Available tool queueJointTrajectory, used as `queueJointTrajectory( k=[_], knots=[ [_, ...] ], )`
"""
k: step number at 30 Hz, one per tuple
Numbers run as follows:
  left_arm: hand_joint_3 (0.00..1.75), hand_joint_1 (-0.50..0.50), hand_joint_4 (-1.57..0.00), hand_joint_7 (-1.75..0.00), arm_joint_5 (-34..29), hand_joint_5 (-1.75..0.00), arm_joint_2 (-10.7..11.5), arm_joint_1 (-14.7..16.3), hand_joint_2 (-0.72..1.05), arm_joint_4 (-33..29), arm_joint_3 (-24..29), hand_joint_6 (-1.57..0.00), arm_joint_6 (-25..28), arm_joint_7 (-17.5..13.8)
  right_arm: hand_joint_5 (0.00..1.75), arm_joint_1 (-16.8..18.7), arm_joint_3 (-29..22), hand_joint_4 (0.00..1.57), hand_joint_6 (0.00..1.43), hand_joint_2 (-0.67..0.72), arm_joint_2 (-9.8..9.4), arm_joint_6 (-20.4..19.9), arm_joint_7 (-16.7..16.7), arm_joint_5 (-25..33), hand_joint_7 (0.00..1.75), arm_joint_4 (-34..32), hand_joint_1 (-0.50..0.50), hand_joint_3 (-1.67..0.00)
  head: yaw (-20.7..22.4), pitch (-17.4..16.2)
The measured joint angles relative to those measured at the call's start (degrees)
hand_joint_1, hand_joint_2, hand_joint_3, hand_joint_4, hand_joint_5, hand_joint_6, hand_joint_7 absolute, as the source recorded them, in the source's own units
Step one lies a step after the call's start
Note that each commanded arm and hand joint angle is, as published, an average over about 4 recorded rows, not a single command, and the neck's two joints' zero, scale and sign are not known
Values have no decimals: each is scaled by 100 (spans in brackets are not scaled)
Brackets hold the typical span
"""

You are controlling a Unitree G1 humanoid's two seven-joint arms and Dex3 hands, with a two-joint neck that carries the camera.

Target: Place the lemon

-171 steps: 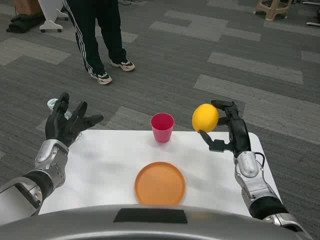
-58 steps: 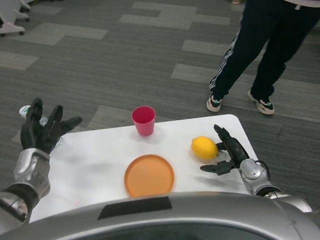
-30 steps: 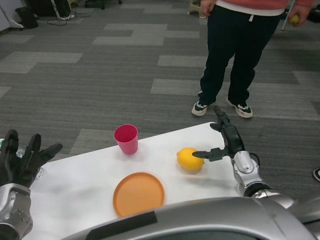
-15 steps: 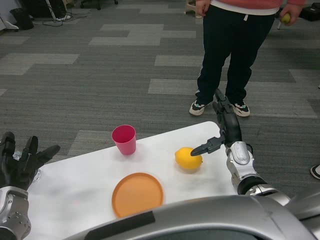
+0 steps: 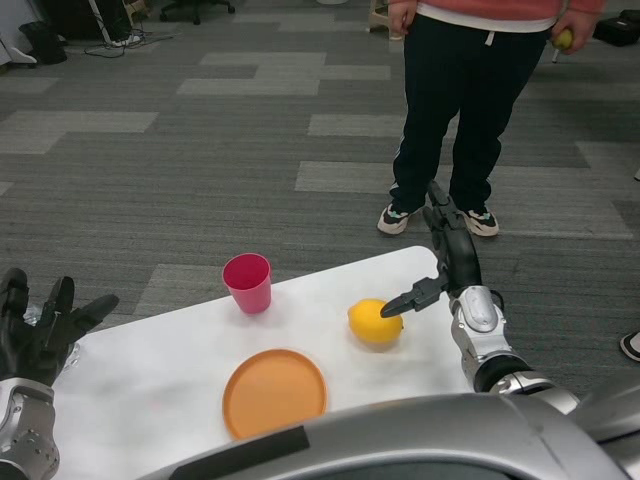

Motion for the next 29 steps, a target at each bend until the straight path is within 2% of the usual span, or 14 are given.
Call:
queueJointTrajectory(
  k=[2,15,20,29],
  knots=[
    [9,50,-4,0,0,0,0,0,105,0,0,0,0,0,29,0,1,0,0,41,0,0,-1,0,3,0,8,-8,5,8],
    [9,50,-4,0,0,0,0,0,105,0,0,0,0,0,29,0,17,0,0,41,0,0,-4,8,0,0,8,-8,47,24],
    [9,50,-4,0,0,0,0,0,105,0,0,0,0,0,29,0,22,0,0,41,0,0,-4,8,0,0,8,-8,-46,451],
    [9,50,-4,0,0,0,0,0,105,0,0,0,0,0,29,0,26,0,0,43,0,0,-5,8,0,0,8,-8,-124,725]
  ],
)
